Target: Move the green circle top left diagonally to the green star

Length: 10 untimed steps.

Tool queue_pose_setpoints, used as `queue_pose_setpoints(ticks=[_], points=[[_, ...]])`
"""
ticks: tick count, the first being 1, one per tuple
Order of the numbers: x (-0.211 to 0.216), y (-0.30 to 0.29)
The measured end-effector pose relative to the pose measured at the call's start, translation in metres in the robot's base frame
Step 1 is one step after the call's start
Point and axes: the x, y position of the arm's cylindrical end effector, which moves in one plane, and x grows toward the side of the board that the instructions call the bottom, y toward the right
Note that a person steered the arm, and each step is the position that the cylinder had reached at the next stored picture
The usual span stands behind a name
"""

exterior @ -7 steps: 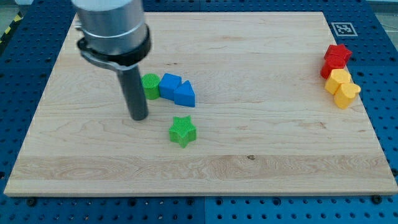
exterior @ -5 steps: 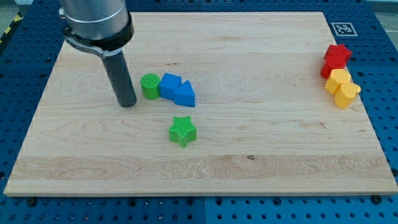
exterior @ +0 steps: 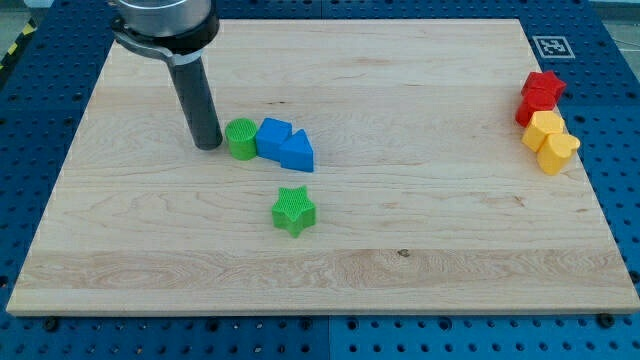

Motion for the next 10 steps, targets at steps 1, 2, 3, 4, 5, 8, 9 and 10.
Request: queue_pose_setpoints(ticks=[1, 2, 3, 4, 5, 8, 9, 10], points=[[-0.005, 0.000], [-0.020, 0.000], [-0.021, 0.000], [-0.021, 0.000], [-0.043, 0.000], [-0.030, 0.057], [-0.022, 0.044], [-0.018, 0.044]])
